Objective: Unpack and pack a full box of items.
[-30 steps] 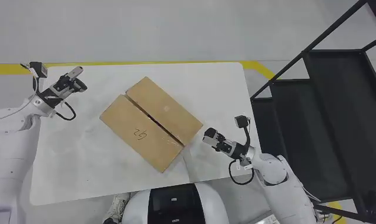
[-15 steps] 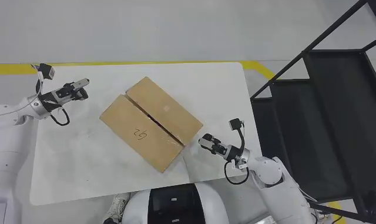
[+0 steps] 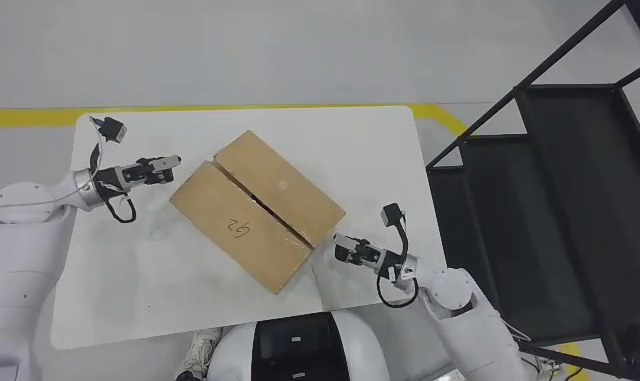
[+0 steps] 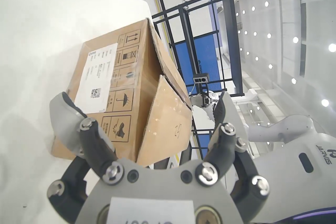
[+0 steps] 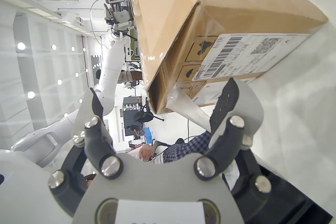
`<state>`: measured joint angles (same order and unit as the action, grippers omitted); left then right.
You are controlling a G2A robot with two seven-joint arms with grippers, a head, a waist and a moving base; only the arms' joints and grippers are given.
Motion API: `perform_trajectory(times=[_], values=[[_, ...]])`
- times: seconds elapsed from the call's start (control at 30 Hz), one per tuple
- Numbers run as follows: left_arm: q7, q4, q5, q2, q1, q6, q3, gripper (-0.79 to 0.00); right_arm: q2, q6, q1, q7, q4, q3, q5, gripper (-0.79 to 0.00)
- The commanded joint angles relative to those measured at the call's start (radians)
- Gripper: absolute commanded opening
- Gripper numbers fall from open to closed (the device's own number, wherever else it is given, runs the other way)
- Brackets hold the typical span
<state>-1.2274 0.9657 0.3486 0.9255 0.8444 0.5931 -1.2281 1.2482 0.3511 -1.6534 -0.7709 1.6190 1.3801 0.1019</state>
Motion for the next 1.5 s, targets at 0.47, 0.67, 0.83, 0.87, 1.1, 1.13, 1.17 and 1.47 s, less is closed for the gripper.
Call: perform_trajectory(times=[0.47, 0.67, 0.83, 0.87, 1.1, 1.13, 1.17, 1.47], values=[[-0.034, 0.166, 0.056, -0.107, 0.113, -0.035, 0.008, 0.0, 0.015, 0.009, 0.177, 0.173, -0.105, -0.064, 0.024, 0.0], [-0.039, 0.18, 0.086, -0.134, 0.116, -0.039, 0.048, 0.0, 0.02, -0.022, 0.265, 0.221, -0.138, -0.093, -0.029, 0.0], [-0.028, 0.191, 0.102, -0.156, 0.122, -0.028, 0.076, 0.0, 0.025, -0.056, 0.345, 0.245, -0.153, -0.117, -0.083, 0.0], [-0.028, 0.197, 0.105, -0.161, 0.124, -0.028, 0.082, 0.0, 0.025, -0.066, 0.361, 0.248, -0.158, -0.121, -0.095, 0.0], [-0.032, 0.252, 0.12, -0.2, 0.141, -0.032, 0.123, 0.0, 0.028, -0.107, 0.441, 0.309, -0.196, -0.135, -0.198, 0.0], [-0.032, 0.262, 0.114, -0.207, 0.144, -0.032, 0.131, 0.0, 0.027, -0.107, 0.441, 0.316, -0.196, -0.129, -0.196, 0.0], [-0.03, 0.273, 0.11, -0.213, 0.147, -0.03, 0.138, 0.0, 0.025, -0.105, 0.437, 0.323, -0.193, -0.121, -0.204, 0.0], [-0.042, 0.407, 0.096, -0.283, 0.166, -0.041, 0.233, 0.0, -0.004, -0.067, 0.268, 0.315, -0.07, 0.013, -0.187, 0.0]])
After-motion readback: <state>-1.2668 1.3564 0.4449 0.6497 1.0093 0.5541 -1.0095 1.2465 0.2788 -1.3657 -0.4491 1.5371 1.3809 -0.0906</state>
